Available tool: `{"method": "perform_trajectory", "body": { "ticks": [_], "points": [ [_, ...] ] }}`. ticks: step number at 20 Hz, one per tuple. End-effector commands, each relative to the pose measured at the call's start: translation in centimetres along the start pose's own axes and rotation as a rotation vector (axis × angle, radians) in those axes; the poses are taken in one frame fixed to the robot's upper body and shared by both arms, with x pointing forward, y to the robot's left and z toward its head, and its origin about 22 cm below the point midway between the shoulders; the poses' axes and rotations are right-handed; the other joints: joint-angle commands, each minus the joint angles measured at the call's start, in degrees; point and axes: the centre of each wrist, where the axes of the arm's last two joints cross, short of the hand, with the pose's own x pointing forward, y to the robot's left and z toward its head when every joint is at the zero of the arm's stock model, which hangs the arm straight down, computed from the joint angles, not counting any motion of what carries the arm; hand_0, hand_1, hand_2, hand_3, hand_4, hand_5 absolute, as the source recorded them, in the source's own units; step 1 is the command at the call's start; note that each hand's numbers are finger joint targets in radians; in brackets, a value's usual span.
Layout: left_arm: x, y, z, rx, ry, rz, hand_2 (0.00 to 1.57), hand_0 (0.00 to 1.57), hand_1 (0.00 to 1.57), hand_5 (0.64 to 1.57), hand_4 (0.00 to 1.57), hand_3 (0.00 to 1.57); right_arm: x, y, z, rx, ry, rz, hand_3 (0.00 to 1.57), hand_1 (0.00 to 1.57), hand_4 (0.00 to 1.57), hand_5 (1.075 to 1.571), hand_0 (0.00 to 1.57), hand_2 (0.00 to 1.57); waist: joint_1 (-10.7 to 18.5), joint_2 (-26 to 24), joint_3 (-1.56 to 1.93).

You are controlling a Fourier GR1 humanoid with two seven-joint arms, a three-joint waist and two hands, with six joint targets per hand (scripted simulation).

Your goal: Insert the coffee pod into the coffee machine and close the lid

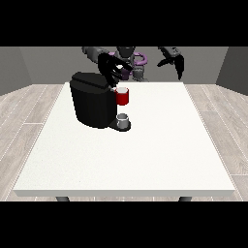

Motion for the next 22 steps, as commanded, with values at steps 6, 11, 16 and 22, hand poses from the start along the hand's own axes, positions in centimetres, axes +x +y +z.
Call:
{"method": "perform_trajectory", "body": {
  "ticks": [6, 11, 16, 22],
  "points": [
    [2.0, -0.7, -1.9, -0.081, -0.082, -0.016, 0.0, 0.0, 0.0, 1.571, 0.38, 0.0, 7.2, 1.9, 0.2, 0.058, -0.225, 0.004, 0.0, 0.0, 0.1, 1.571, 0.0, 0.0, 8.9, 2.9, -1.25],
    [2.3, -2.4, -2.5, -0.12, -0.103, -0.007, 0.0, 0.0, 0.0, 1.571, 0.43, 0.0, 9.2, 0.4, 0.9, 0.009, -0.231, 0.023, 0.0, 0.0, 0.0, 1.571, 0.0, 0.0, 12.3, 4.0, -1.21],
    [3.7, -2.2, -3.9, -0.144, -0.16, -0.014, 0.0, 0.0, 0.0, 1.571, 0.4, 0.0, 10.7, -1.7, 1.4, -0.031, -0.26, 0.059, 0.0, 0.0, 0.0, 1.571, 0.0, 0.0, 15.0, 7.5, -1.17],
    [5.7, -3.1, -5.5, -0.191, -0.215, -0.024, 0.0, 0.0, 0.0, 1.571, 0.25, 0.0, 13.2, -2.5, 1.2, -0.071, -0.353, 0.043, 0.0, 0.0, 0.0, 1.571, 0.0, 0.0, 17.9, 12.4, -1.26]
  ]
}}
